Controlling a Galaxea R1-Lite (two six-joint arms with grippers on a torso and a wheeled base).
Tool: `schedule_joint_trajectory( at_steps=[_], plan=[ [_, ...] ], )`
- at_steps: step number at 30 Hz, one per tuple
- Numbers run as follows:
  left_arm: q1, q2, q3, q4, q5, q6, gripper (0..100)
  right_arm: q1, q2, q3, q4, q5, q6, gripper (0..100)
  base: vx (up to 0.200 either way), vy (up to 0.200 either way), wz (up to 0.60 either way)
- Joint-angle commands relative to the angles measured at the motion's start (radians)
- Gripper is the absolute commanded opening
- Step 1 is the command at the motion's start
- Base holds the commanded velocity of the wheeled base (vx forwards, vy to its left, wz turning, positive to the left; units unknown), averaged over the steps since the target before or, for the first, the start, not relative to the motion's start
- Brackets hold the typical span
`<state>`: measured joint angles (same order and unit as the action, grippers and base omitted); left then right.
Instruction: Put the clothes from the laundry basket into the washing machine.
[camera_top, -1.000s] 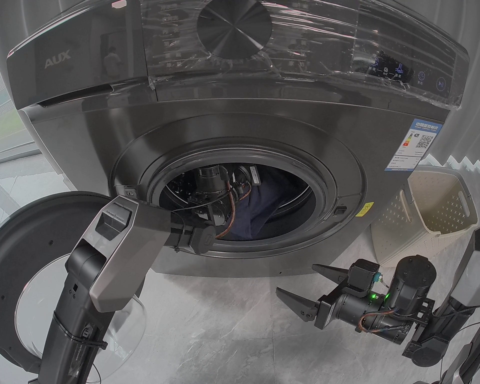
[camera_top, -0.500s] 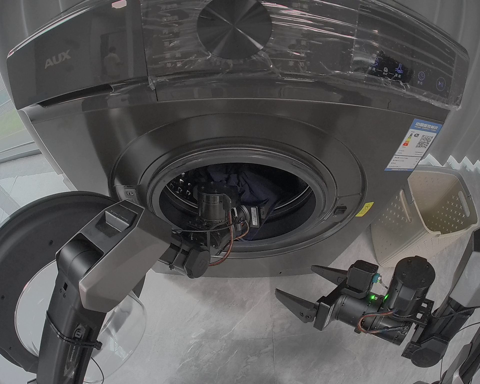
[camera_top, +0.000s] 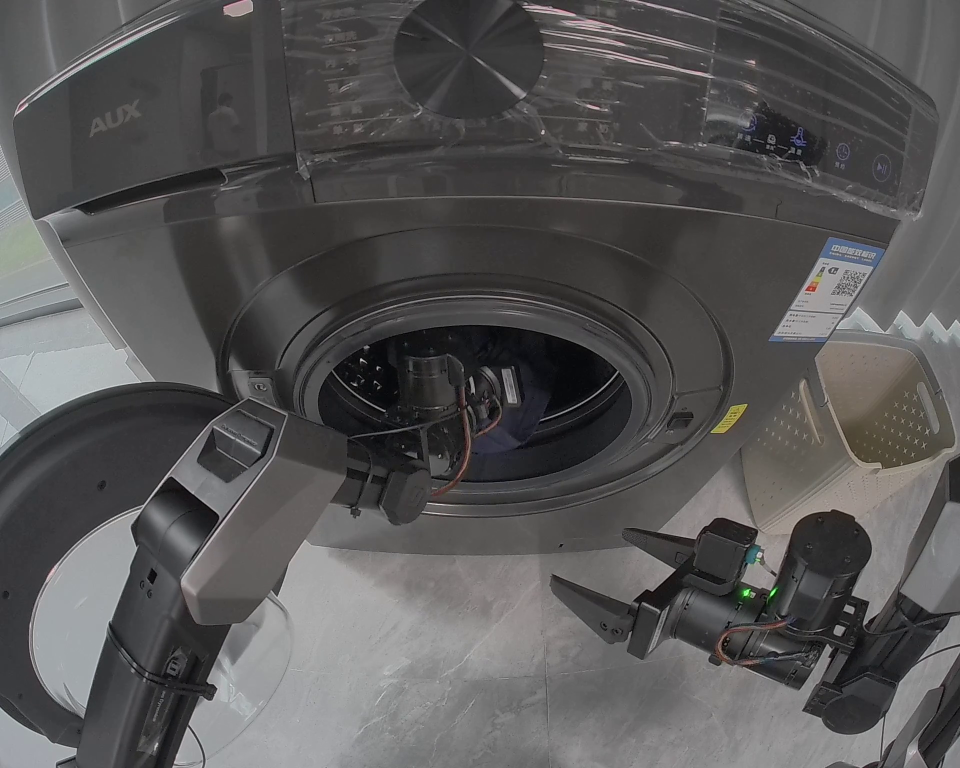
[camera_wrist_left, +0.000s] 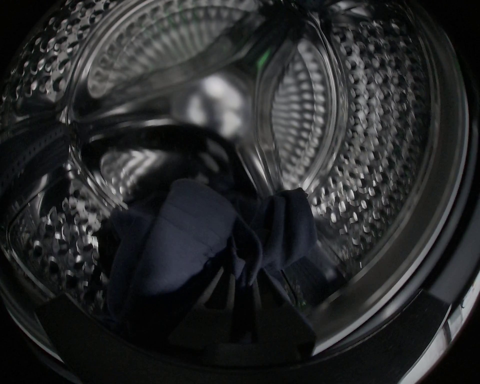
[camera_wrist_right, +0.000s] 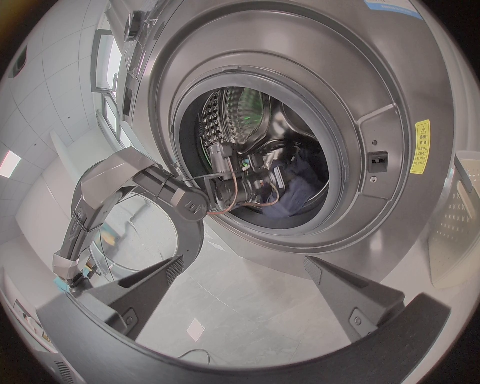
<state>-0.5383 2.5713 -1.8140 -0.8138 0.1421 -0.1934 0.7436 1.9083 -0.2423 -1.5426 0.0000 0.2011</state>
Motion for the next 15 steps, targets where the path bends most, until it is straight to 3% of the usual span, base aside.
schedule_joint_trajectory(
  at_steps=[1,15],
  plan=[
    [0.02,0.092,-0.186,0.012,0.054,-0.015,0,-0.001,-0.002,-0.005,-0.001,0.0,0.0,100,0.0,0.0,0.0],
    [0.031,0.087,-0.186,-0.039,0.053,-0.026,0,-0.001,0.005,-0.003,-0.001,0.0,0.0,100,0.0,0.0,0.0]
  ],
)
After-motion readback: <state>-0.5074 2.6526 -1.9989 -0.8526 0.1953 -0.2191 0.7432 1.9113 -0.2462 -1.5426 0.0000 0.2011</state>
